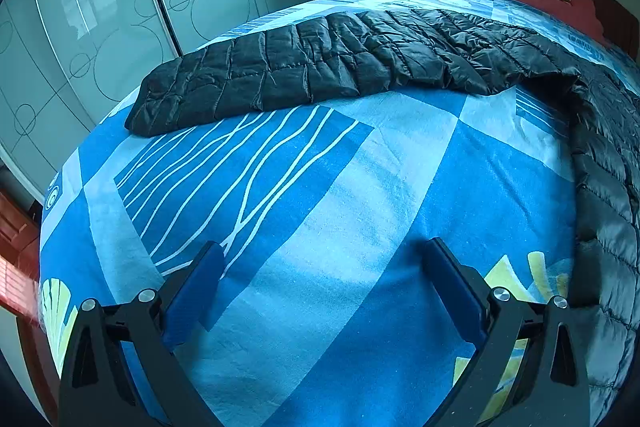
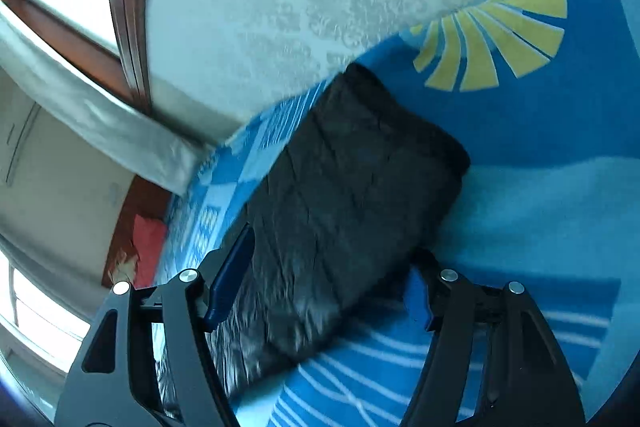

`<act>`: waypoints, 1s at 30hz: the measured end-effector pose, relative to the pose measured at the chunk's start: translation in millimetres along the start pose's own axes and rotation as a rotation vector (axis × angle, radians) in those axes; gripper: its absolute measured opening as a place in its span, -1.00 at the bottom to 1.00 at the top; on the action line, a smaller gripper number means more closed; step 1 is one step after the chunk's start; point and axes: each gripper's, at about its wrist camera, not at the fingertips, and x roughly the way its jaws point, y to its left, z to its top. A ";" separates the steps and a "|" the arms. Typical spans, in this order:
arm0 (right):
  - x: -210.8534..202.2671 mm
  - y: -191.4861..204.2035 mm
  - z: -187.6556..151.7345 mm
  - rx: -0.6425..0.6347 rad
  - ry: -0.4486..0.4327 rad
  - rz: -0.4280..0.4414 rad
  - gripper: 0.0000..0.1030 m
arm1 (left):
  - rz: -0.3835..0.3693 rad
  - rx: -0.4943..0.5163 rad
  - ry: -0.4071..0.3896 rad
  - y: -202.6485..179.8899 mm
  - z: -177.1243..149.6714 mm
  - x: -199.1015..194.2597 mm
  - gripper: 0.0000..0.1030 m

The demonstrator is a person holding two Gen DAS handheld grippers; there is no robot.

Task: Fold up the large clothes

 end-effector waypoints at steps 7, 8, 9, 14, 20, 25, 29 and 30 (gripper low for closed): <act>12.4 6.6 4.6 -0.021 0.024 -0.050 -0.86 | 0.008 0.004 -0.001 0.7 -0.3 0.2 0.93; 6.9 16.5 3.6 -0.048 0.007 -0.041 -0.87 | 0.007 0.004 -0.001 0.5 -0.3 0.0 0.93; 2.2 24.3 1.7 -0.069 -0.002 -0.031 -0.87 | 0.006 0.003 -0.002 0.4 -0.1 0.3 0.93; -28.7 118.3 -30.8 -0.327 -0.032 0.089 -0.88 | 0.008 0.003 -0.004 0.5 -0.7 0.1 0.93; -38.6 228.9 -120.8 -0.621 0.065 0.225 -0.88 | 0.005 0.001 -0.007 0.7 -1.1 0.2 0.93; -30.5 299.2 -231.4 -0.812 0.198 0.302 -0.88 | -0.002 -0.005 -0.009 2.2 -1.6 0.8 0.93; -27.6 343.1 -331.6 -0.958 0.303 0.354 -0.88 | -0.004 -0.008 -0.011 2.4 -2.1 0.6 0.93; -29.1 350.1 -349.0 -0.984 0.318 0.364 -0.88 | -0.005 -0.008 -0.012 2.2 -2.2 0.6 0.93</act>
